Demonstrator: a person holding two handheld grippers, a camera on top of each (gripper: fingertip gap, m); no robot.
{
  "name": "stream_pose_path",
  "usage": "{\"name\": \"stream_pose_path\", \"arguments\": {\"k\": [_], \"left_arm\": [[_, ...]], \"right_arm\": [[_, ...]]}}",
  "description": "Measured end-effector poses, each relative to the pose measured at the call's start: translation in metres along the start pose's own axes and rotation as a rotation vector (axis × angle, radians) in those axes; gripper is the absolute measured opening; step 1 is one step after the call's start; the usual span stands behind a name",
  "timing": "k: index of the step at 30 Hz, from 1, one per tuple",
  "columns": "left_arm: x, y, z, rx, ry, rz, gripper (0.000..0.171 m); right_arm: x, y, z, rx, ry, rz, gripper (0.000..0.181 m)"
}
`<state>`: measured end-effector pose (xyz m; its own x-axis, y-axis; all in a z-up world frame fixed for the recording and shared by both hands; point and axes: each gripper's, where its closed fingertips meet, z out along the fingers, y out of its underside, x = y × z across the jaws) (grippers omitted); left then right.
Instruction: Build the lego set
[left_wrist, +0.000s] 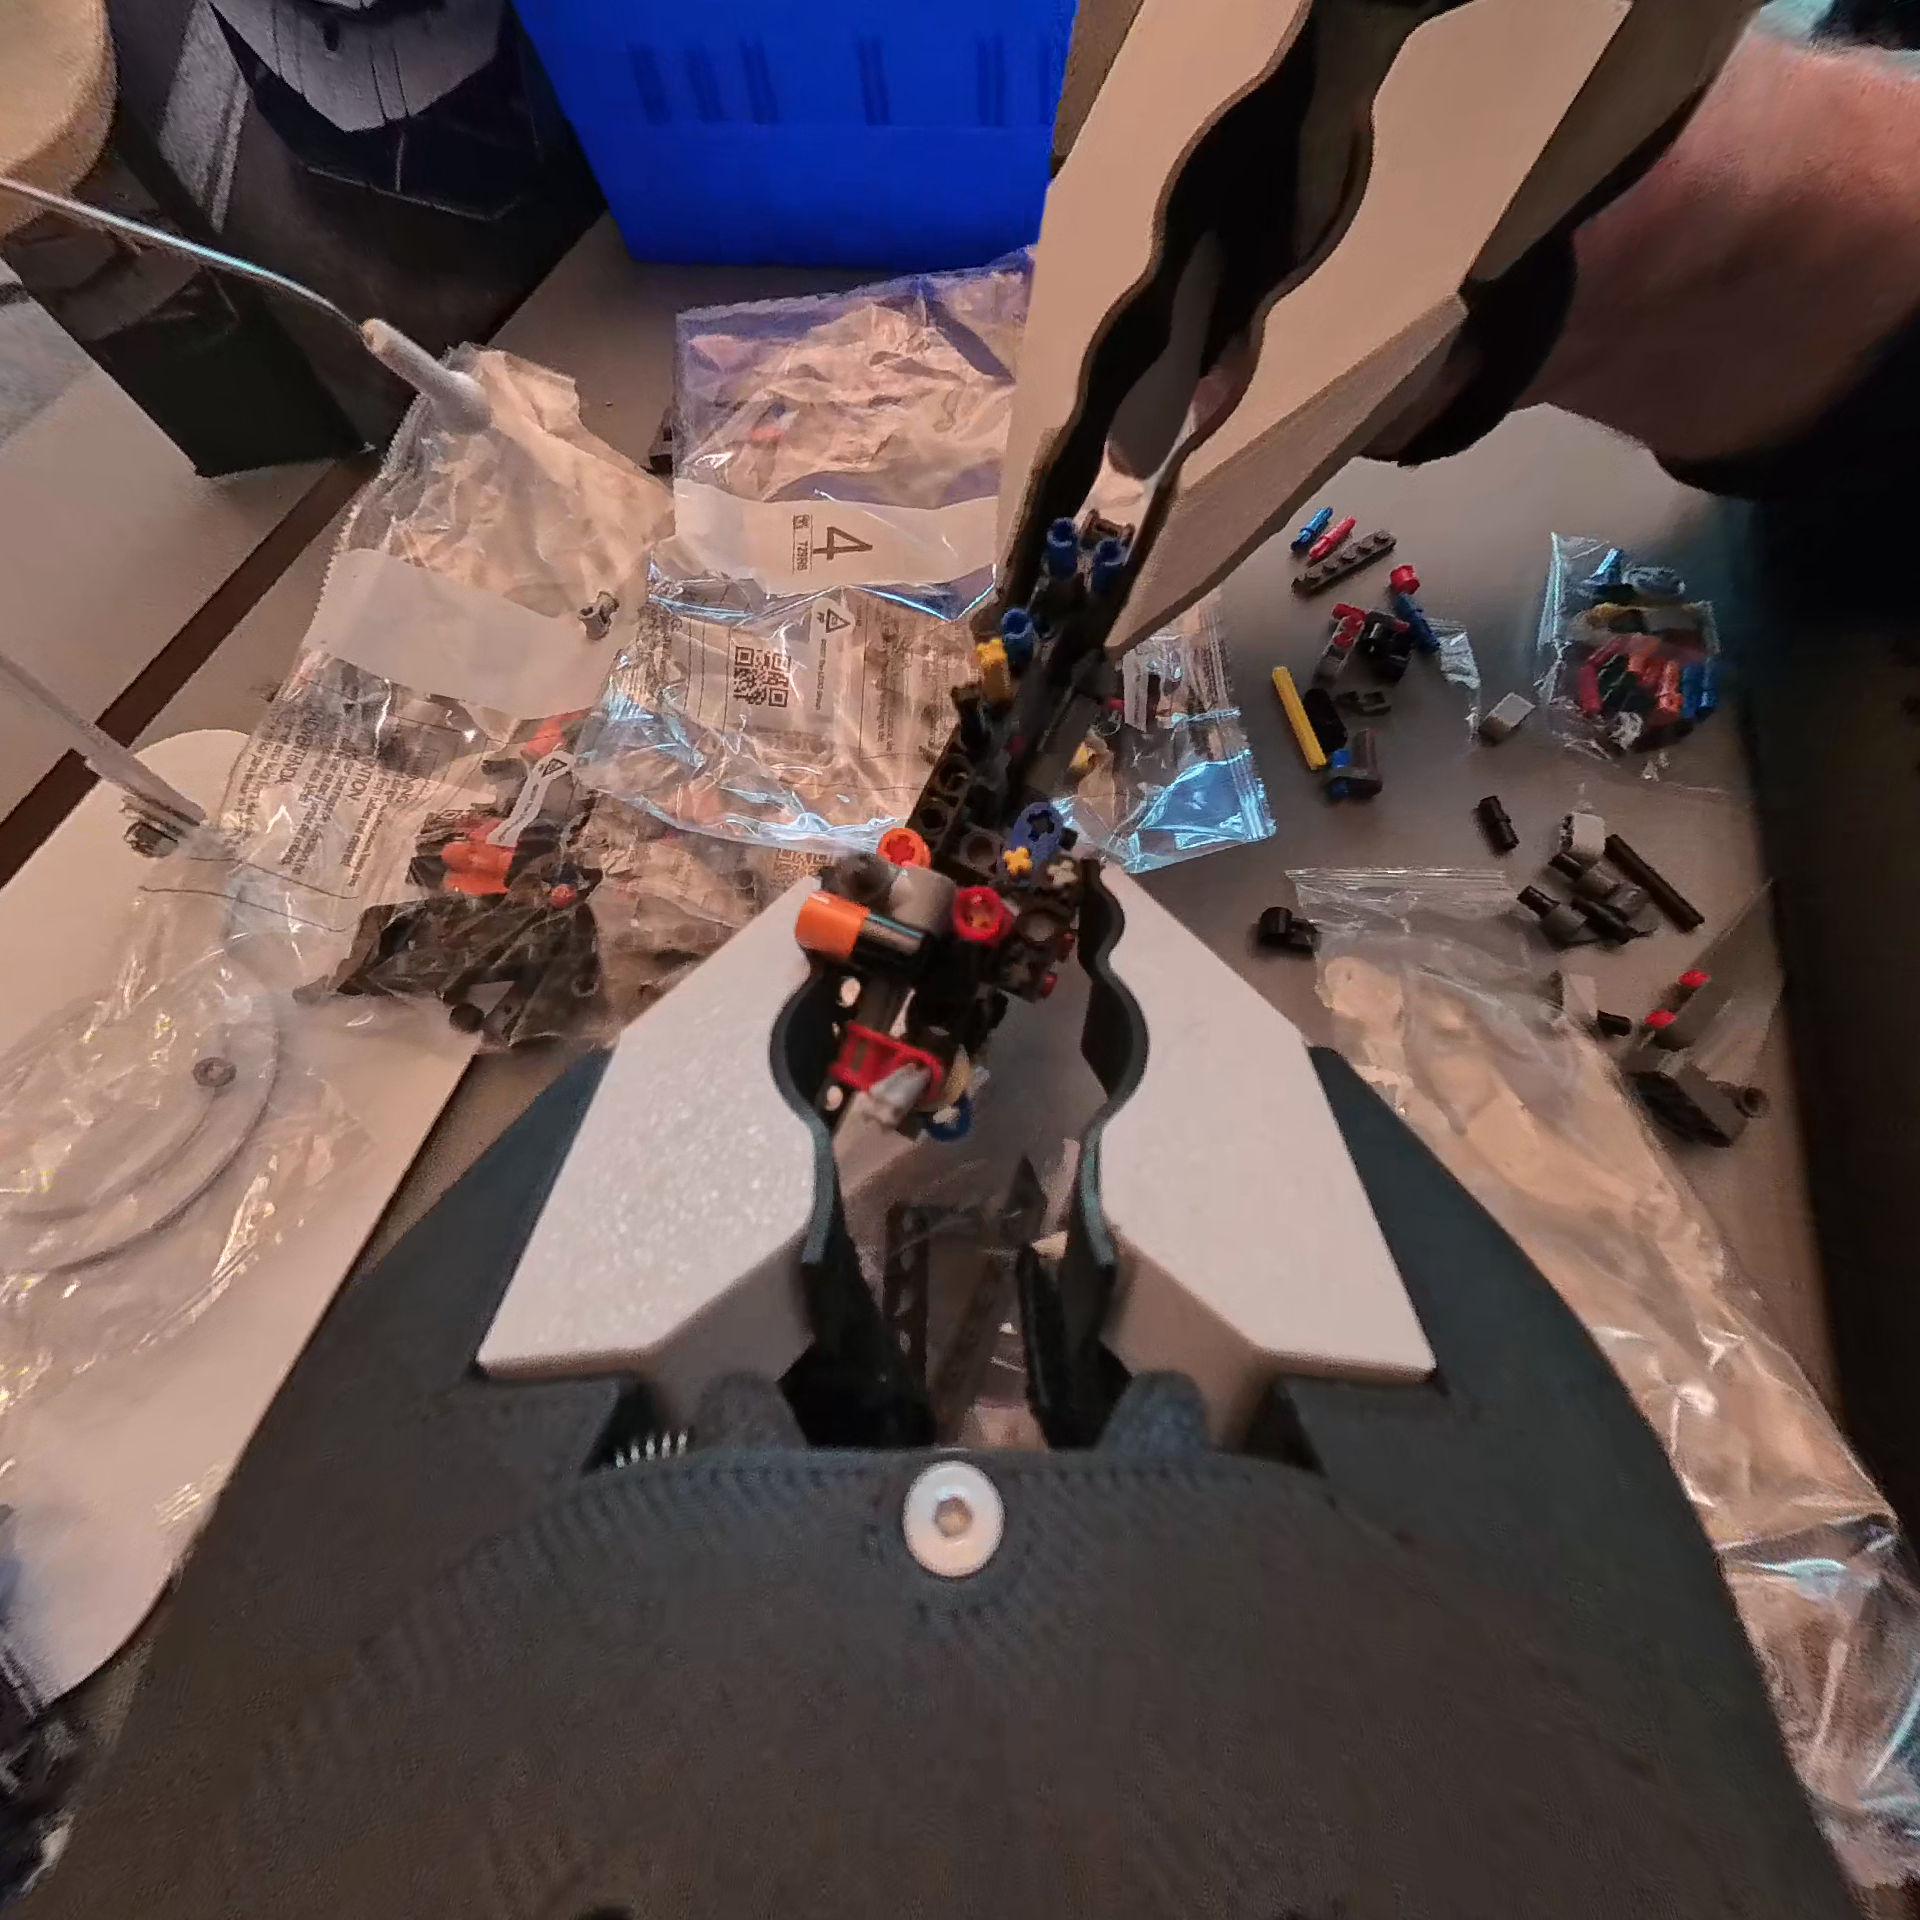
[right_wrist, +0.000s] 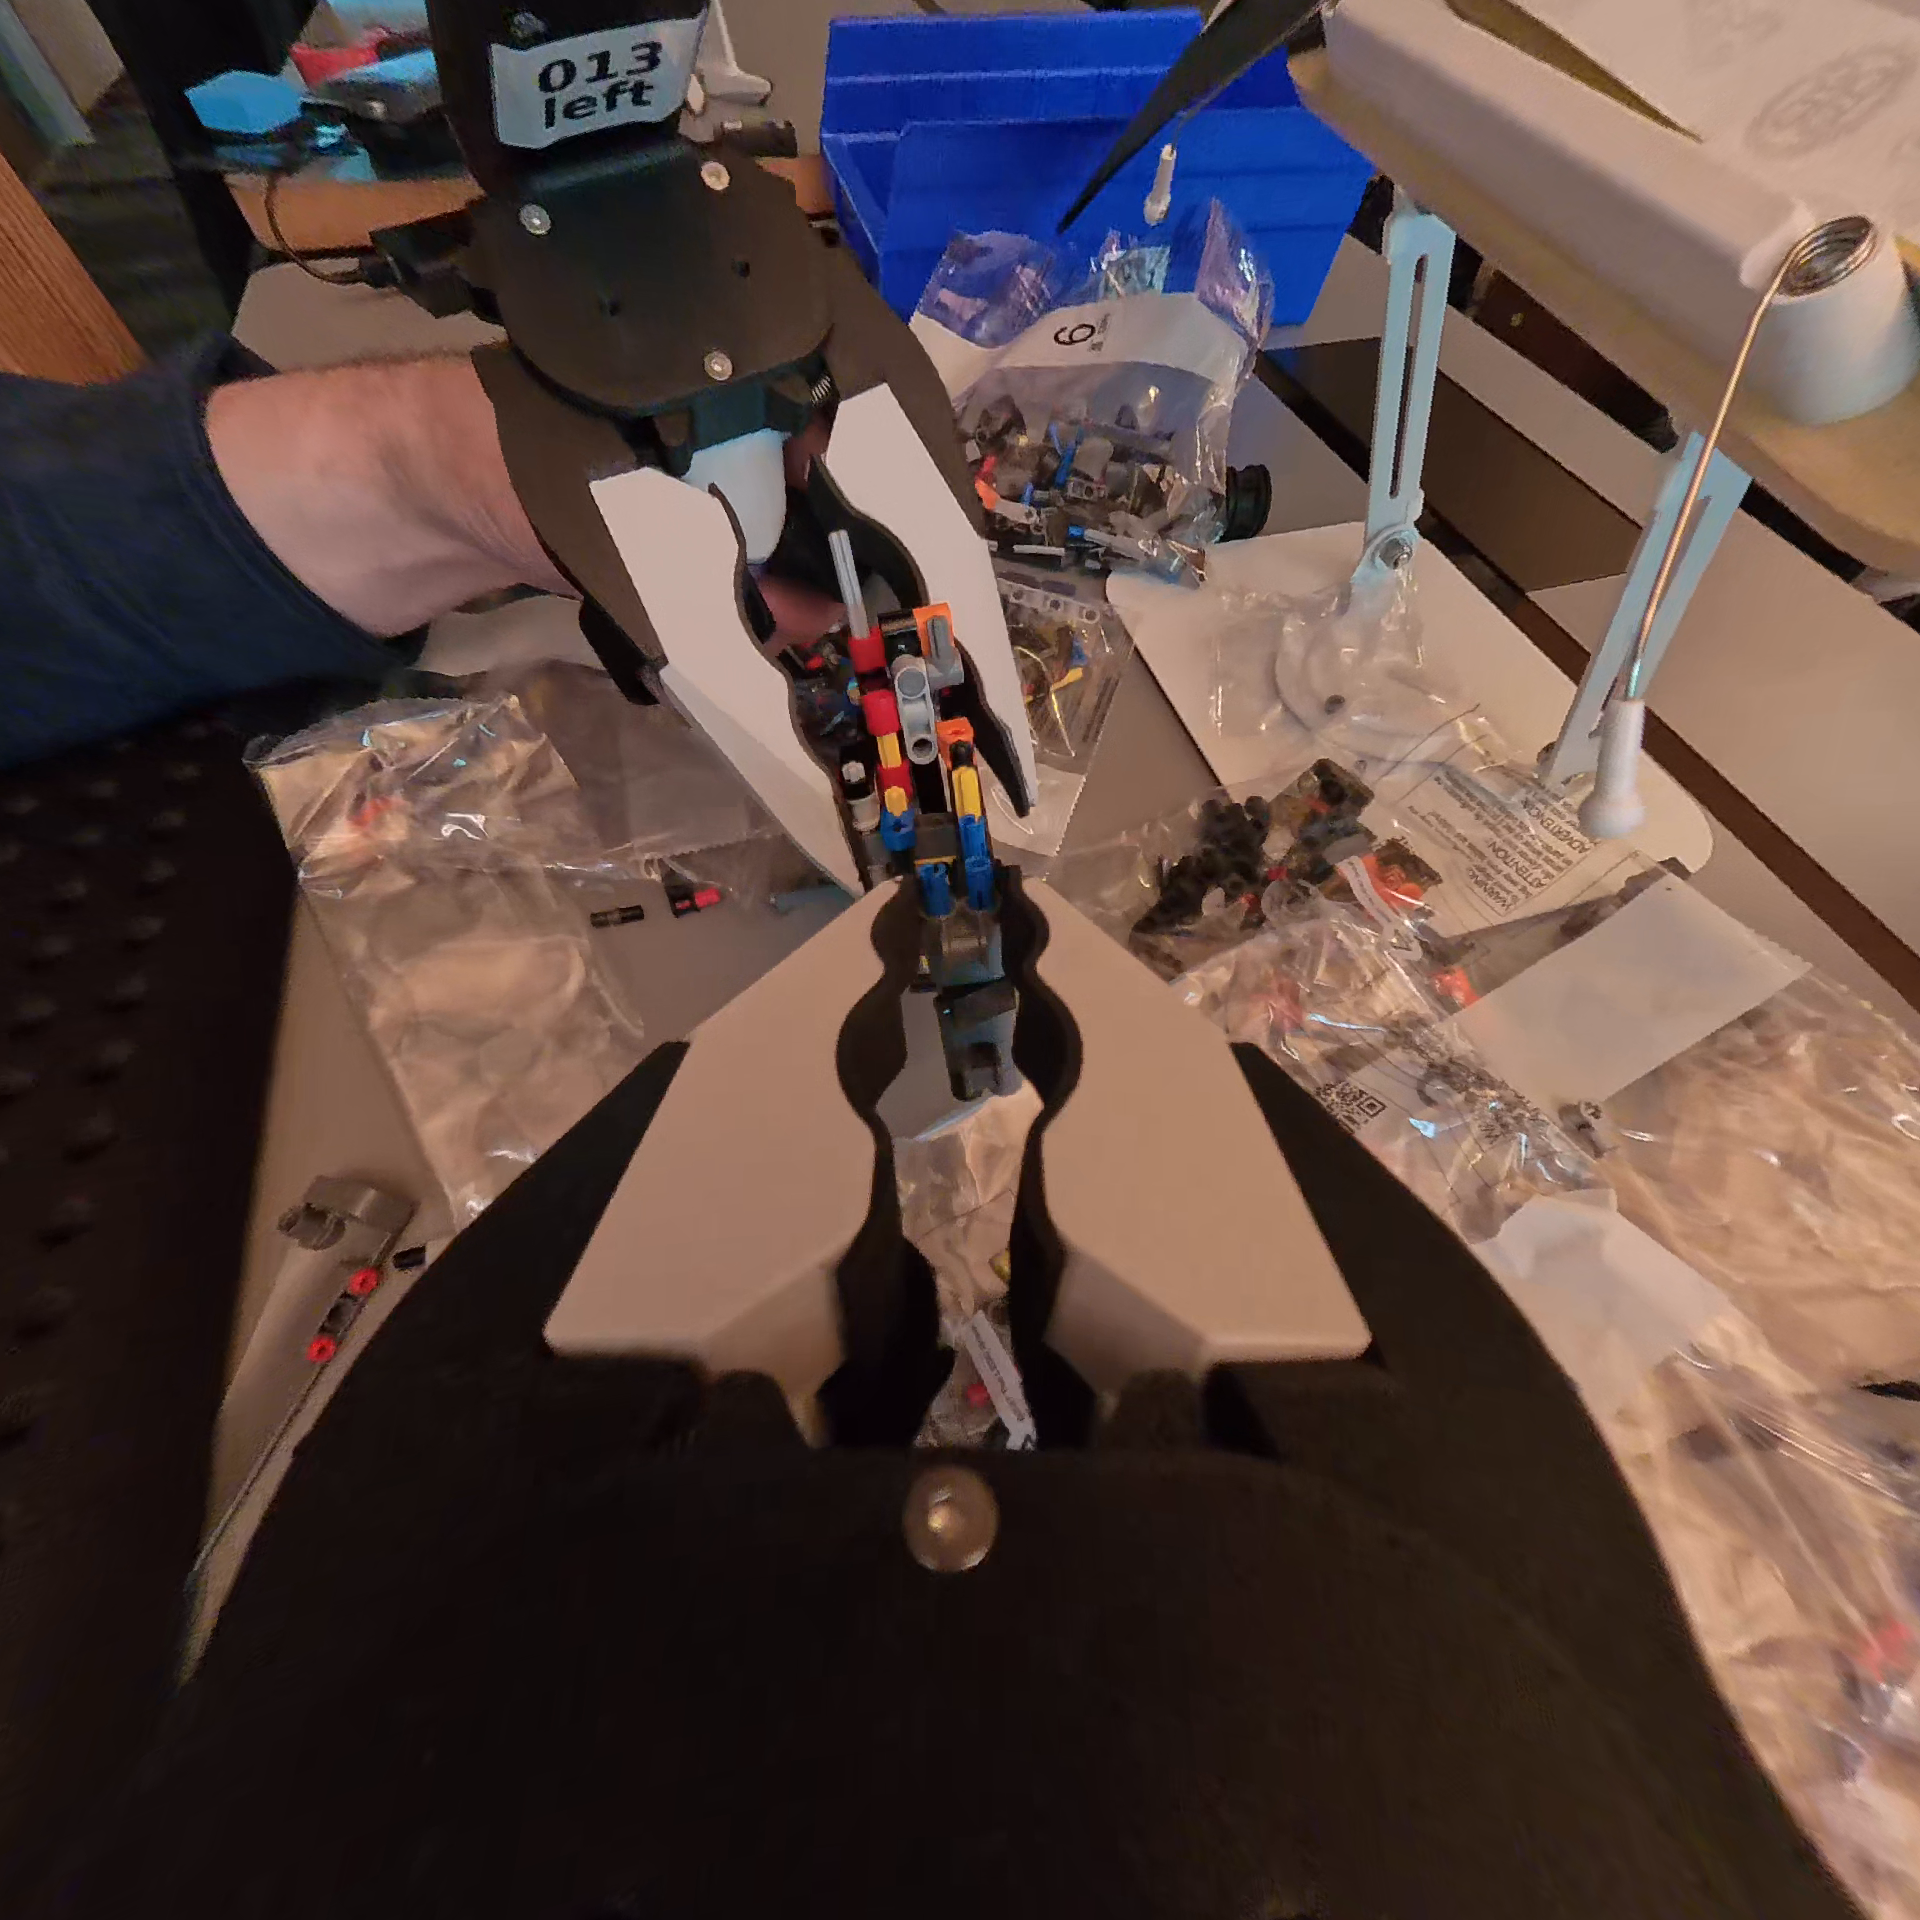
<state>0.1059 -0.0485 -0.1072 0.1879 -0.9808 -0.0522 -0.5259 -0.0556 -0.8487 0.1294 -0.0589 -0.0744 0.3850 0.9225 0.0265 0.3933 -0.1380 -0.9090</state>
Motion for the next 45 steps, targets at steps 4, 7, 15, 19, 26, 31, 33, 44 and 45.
{"name": "stream_pose_path", "arguments": {"k": [4,7,15,19,26,31,33,44,45], "left_arm": [[0.0,-0.003,-0.002,0.031,0.02,-0.022,0.044],[0.002,-0.008,-0.005,0.056,0.033,-0.025,0.044],[-0.004,-0.026,-0.033,0.159,-0.001,0.005,0.051],[0.005,-0.027,-0.026,0.089,-0.035,0.112,0.043],[0.02,-0.018,-0.006,0.003,0.005,0.173,0.018],[0.025,-0.016,-0.003,0.008,0.035,0.167,0.007],[0.024,-0.016,-0.004,0.017,0.04,0.157,0.007],[0.028,-0.015,-0.003,0.026,0.061,0.17,0.009],[0.028,-0.015,-0.003,0.023,0.062,0.179,0.009]], "right_arm": [[-0.001,-0.009,-0.002,0.067,-0.021,0.036,0.012],[-0.001,-0.011,-0.003,0.074,-0.012,0.027,0.012],[0.002,-0.005,-0.005,-0.007,0.054,-0.067,0.012],[-0.007,-0.007,-0.001,-0.024,0.048,-0.128,0.012],[-0.026,-0.013,0.008,-0.024,0.011,-0.208,0.012],[-0.024,-0.014,0.005,0.006,-0.015,-0.151,0.02],[-0.022,-0.013,0.002,0.003,-0.016,-0.139,0.027],[-0.027,0.007,0.017,-0.125,-0.014,-0.222,0.014],[-0.027,0.007,0.017,-0.128,-0.013,-0.229,0.014]]}}
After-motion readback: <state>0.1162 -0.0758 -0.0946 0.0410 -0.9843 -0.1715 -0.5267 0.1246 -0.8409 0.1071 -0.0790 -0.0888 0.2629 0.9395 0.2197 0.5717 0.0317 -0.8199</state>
